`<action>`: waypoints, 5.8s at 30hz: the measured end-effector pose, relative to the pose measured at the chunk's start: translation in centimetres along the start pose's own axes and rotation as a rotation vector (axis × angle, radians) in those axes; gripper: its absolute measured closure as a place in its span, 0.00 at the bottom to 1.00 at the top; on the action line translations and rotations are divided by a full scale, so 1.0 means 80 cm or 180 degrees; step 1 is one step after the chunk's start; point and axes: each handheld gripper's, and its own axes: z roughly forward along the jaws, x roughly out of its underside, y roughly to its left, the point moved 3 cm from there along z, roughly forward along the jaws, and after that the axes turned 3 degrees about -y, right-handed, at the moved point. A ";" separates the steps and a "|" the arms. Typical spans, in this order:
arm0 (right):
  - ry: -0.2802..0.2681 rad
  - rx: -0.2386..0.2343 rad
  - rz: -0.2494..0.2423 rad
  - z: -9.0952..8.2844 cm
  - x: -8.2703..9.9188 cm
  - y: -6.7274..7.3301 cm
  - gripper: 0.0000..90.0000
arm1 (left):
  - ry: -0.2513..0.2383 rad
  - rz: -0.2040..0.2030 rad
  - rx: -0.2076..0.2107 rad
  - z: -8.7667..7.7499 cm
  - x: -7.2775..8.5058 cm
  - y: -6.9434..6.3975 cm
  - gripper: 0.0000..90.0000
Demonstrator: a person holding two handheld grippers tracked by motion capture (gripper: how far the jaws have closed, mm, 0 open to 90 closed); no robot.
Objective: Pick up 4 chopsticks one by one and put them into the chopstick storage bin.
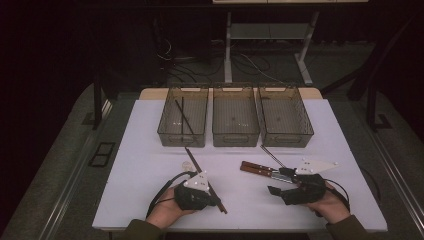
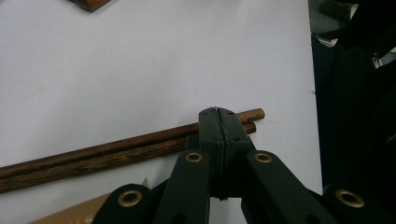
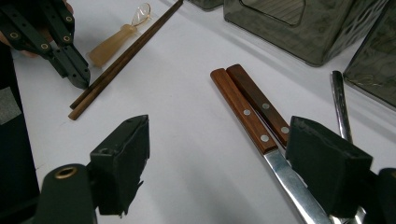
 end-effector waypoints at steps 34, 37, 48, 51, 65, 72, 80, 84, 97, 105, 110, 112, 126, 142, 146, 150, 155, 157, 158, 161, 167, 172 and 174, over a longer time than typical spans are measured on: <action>0.0001 -0.0007 -0.0009 0.000 0.000 0.000 0.24 | 0.0127 0.0242 -0.0027 0.035 -0.028 0.003 0.99; 0.0001 -0.0007 -0.0005 0.000 0.000 0.000 0.24 | 0.0133 0.0241 -0.0063 0.037 -0.030 0.005 0.99; -0.0004 -0.0016 -0.0004 -0.001 0.000 0.000 0.24 | 0.0114 0.0253 -0.0125 0.046 -0.041 0.017 0.99; -0.0007 -0.0017 0.0000 -0.001 0.000 0.000 0.24 | 0.0116 0.0232 -0.0129 0.050 -0.044 0.020 0.99; -0.0019 -0.0017 -0.0010 -0.002 0.001 -0.001 0.24 | 0.0156 0.0252 -0.0158 0.063 -0.055 0.032 0.99; -0.0019 -0.0016 -0.0012 -0.002 0.001 -0.001 0.24 | 0.0201 0.0261 -0.0209 0.066 -0.061 0.035 0.99; -0.0023 -0.0020 -0.0023 -0.002 0.001 -0.001 0.24 | 0.0224 0.0264 -0.0217 0.073 -0.068 0.044 0.99; -0.0018 -0.0018 -0.0018 -0.002 0.001 -0.001 0.24 | 0.0209 0.0253 -0.0209 0.076 -0.071 0.048 0.99; -0.0003 -0.0010 -0.0036 -0.002 0.001 0.000 0.24 | 0.0110 0.0198 -0.0175 0.062 -0.074 0.052 0.97; 0.0009 -0.0004 -0.0039 -0.002 0.001 0.001 0.24 | -0.0134 -0.0077 -0.0416 0.007 -0.066 0.075 0.97; 0.0014 -0.0009 -0.0047 -0.001 0.002 0.001 0.24 | -0.0191 -0.0232 -0.0654 -0.035 -0.049 0.095 0.99; 0.0019 -0.0007 -0.0043 -0.001 0.002 0.001 0.24 | -0.0185 -0.0293 -0.0784 -0.050 -0.041 0.102 0.99; 0.0028 -0.0003 -0.0056 0.001 0.002 0.001 0.24 | -0.0064 -0.0902 -0.1519 -0.130 0.045 0.161 0.99; 0.0048 -0.0004 -0.0066 0.001 0.002 0.002 0.24 | 0.0120 -0.0932 -0.1509 -0.107 0.048 0.171 0.99; 0.0049 -0.0004 -0.0068 0.001 0.002 0.002 0.24 | 0.0135 -0.0914 -0.1475 -0.101 0.048 0.172 0.99; 0.0049 -0.0002 -0.0068 0.001 0.002 0.002 0.24 | 0.0166 -0.0909 -0.1443 -0.099 0.046 0.172 0.99; 0.0049 -0.0006 -0.0067 0.001 0.002 0.002 0.24 | 0.0102 -0.0901 -0.1389 -0.093 0.043 0.170 0.99; 0.0049 -0.0006 -0.0068 0.001 0.002 0.002 0.24 | 0.0133 -0.0887 -0.1356 -0.091 0.041 0.169 0.99; 0.0047 -0.0002 -0.0066 0.002 0.002 0.002 0.24 | 0.0126 -0.0877 -0.1344 -0.089 0.040 0.169 0.99; 0.0038 0.0004 -0.0072 0.002 0.002 0.002 0.24 | 0.0110 -0.0879 -0.1306 -0.085 0.037 0.168 0.99; 0.0035 0.0006 -0.0077 0.002 0.002 0.002 0.24 | 0.0126 -0.0827 -0.1243 -0.074 0.029 0.165 0.99; 0.0036 0.0006 -0.0078 0.003 0.002 0.002 0.24 | 0.0159 -0.0751 -0.1185 -0.063 0.020 0.162 0.99; 0.0037 0.0004 -0.0080 0.002 0.002 0.002 0.24 | 0.0160 -0.0734 -0.1162 -0.060 0.017 0.161 0.99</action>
